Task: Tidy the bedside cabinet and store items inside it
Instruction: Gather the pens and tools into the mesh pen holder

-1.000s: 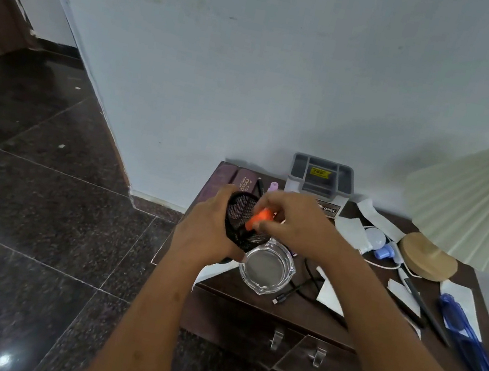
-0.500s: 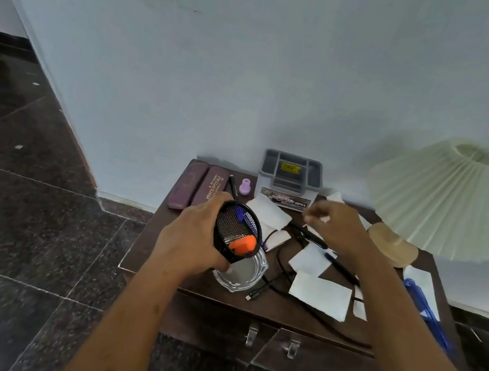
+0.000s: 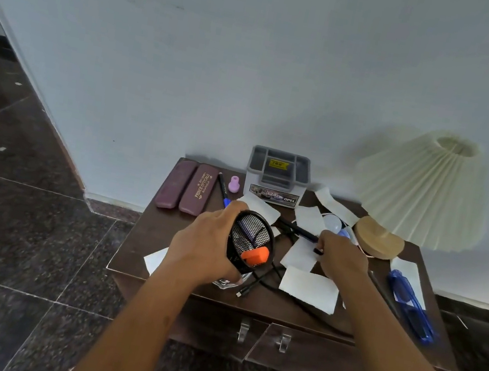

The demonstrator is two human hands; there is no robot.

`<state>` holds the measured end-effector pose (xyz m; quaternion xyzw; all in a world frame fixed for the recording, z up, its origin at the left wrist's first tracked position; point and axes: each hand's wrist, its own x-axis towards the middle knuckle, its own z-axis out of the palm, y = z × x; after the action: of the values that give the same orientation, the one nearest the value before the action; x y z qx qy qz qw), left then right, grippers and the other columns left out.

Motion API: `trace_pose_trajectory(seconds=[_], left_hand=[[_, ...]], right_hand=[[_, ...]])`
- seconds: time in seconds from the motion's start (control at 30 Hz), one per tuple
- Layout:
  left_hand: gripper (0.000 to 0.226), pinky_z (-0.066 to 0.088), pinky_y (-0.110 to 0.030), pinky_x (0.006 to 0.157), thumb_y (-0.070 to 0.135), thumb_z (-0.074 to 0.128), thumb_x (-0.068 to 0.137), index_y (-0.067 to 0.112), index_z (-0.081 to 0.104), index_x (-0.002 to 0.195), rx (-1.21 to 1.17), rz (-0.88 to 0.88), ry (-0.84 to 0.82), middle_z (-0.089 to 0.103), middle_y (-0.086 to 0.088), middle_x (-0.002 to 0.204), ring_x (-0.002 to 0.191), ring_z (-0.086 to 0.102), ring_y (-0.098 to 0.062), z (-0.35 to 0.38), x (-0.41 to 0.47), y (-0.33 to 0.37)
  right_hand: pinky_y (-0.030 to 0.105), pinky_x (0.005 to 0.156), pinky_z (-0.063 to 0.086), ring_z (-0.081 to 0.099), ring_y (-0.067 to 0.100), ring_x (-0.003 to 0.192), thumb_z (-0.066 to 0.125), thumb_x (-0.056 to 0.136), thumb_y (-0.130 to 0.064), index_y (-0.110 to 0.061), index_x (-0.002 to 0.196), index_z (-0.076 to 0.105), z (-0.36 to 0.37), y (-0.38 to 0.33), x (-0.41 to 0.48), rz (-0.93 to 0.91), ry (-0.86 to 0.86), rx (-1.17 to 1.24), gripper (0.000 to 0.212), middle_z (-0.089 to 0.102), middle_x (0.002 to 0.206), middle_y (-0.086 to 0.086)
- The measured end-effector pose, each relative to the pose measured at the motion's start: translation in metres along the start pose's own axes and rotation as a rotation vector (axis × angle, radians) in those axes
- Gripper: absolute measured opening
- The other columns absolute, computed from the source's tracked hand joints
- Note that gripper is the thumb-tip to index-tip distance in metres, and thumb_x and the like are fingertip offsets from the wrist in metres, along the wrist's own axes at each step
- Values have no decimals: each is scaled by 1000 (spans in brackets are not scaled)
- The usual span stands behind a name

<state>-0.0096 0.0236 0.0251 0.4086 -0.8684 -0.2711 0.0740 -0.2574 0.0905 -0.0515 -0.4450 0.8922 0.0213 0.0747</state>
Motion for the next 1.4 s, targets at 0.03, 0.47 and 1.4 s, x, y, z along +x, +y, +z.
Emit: trace_pose_trajectory(seconds=[0.03, 0.47, 1.4], left_hand=[[96, 52, -44, 85, 34, 83, 51, 40, 27, 129, -4, 3, 0, 53, 14, 121, 114, 50, -16, 0, 0, 1], [93, 53, -43, 82, 33, 84, 52, 40, 28, 126, -5, 19, -4, 55, 13, 118, 107, 54, -16, -1, -2, 2], [98, 50, -41, 88, 33, 82, 56, 37, 25, 135, 24, -34, 14, 51, 12, 128, 118, 49, -17, -5, -1, 0]], right_hand=[[32, 73, 49, 55, 19, 87, 53, 89, -8, -16, 110, 54, 0, -1, -1, -2, 8, 2, 23, 53, 103, 4], [33, 81, 42, 53, 29, 106, 50, 94, -12, -7, 115, 57, -26, -2, 5, -73, -44, 72, 23, 53, 119, 15], [16, 48, 45, 48, 9, 60, 51, 97, -23, -21, 116, 63, -132, -66, -40, -397, -621, 663, 23, 56, 75, 2]])
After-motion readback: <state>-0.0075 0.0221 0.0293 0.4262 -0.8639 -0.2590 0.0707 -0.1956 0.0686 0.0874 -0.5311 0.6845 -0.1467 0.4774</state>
